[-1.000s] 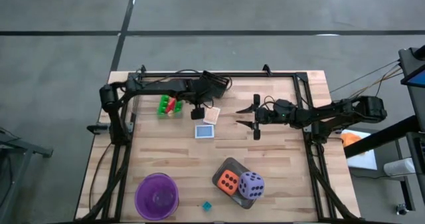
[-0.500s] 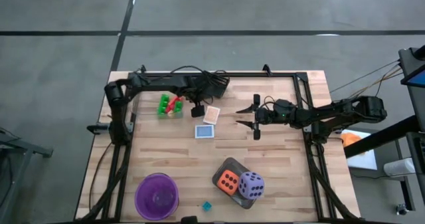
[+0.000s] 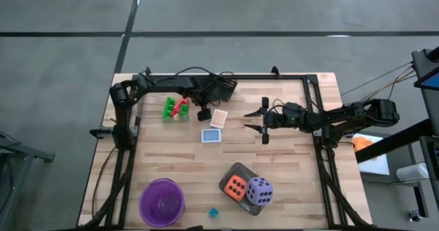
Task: Pick & Place Toys
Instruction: Put the yellow game piece into the transparent bin
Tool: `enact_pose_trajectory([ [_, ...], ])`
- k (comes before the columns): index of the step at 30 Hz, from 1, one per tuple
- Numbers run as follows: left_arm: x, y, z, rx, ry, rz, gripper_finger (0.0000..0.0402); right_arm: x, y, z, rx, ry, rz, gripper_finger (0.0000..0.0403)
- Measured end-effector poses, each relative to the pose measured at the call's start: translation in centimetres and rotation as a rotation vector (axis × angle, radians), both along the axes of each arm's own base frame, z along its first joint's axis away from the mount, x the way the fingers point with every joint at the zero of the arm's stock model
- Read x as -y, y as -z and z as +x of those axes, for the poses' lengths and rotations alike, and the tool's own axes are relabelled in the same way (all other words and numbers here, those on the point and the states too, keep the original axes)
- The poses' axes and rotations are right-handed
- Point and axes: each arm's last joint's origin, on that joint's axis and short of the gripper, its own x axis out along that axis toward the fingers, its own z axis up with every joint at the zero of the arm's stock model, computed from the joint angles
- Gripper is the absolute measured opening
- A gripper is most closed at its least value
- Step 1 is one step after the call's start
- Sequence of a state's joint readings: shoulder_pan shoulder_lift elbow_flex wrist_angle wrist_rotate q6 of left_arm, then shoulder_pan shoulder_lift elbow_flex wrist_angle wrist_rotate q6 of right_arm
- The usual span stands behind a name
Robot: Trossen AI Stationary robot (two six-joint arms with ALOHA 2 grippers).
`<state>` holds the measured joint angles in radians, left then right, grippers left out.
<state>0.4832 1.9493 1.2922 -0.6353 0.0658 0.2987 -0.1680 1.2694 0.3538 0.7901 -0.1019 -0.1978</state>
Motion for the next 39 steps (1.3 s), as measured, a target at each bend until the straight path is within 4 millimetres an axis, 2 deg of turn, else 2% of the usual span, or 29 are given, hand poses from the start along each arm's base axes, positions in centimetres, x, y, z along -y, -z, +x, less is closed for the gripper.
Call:
enact_pose_trajectory([
  [3,1.0,0.3,0.2,-0.004,0.016,-0.065,0.0332,0.0,0.0,0.0,-0.005,0.0,-0.001,0.0172],
  [7,2.2,-0.2,0.6,-0.001,0.052,-0.067,0.0332,0.0,0.1,0.0,-0.006,-0.001,-0.002,0.0172],
  [11,2.6,-1.5,0.8,-0.011,0.039,0.065,0.0332,0.0,0.1,0.0,-0.009,-0.001,-0.003,0.0172],
  [15,1.6,-2.0,0.3,-0.048,-0.027,0.172,0.0332,0.0,0.1,0.0,-0.01,-0.001,-0.003,0.0172],
  [24,-0.7,-1.0,-0.7,-0.073,-0.135,0.148,0.0332,0.0,0.1,0.0,-0.01,-0.001,-0.003,0.0172],
  [39,-2.1,-0.8,-1.3,-0.052,-0.188,0.137,0.0332,0.0,0.1,0.0,-0.01,-0.002,-0.014,0.0172],
])
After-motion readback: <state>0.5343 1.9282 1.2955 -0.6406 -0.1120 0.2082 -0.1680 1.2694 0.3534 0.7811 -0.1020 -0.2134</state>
